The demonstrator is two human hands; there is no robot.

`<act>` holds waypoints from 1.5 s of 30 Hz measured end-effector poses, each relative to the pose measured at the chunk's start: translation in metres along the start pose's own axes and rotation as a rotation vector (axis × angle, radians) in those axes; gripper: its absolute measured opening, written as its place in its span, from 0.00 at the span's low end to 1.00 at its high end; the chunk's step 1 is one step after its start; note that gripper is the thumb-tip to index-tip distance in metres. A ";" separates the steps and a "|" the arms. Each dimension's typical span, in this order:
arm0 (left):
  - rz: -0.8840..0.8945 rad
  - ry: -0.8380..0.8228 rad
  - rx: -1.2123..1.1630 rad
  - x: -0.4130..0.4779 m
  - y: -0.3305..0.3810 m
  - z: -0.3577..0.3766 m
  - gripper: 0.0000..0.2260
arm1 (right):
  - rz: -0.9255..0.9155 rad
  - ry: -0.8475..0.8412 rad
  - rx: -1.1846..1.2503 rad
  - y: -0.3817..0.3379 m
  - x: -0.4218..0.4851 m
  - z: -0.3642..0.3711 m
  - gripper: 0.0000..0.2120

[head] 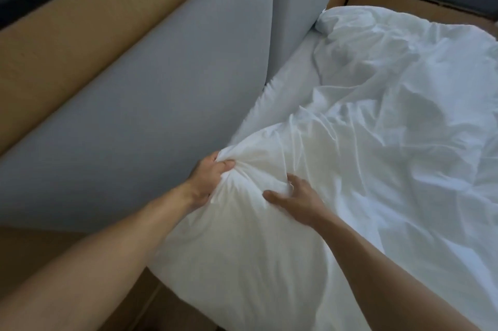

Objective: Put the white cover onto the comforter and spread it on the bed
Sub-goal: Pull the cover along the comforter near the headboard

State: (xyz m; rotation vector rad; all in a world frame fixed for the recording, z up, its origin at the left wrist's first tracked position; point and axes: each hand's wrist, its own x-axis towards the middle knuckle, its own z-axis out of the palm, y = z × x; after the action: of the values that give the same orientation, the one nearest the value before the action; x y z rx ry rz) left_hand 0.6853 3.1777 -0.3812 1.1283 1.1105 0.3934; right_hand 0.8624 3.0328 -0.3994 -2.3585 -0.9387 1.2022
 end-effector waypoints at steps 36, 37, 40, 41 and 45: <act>-0.099 0.111 0.091 -0.032 -0.003 0.020 0.14 | 0.664 0.351 -0.368 0.222 -0.027 -0.172 0.14; -0.101 0.114 0.100 -0.033 -0.003 0.019 0.15 | 0.622 0.398 -0.380 0.208 -0.022 -0.174 0.15; -0.102 0.095 0.117 -0.037 -0.003 0.015 0.16 | 0.420 0.583 -0.304 0.168 0.005 -0.174 0.27; -0.103 0.081 0.113 -0.039 -0.001 0.016 0.16 | 0.366 0.589 -0.269 0.158 0.015 -0.170 0.33; -0.098 0.016 0.073 -0.045 0.002 0.018 0.19 | 0.409 0.512 -0.197 0.152 0.051 -0.150 0.50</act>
State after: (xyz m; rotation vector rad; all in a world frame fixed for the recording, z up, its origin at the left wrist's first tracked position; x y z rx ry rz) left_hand 0.6810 3.1361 -0.3569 1.1316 1.1978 0.2876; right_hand 1.0674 2.9580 -0.4253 -2.9054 -0.4310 0.5732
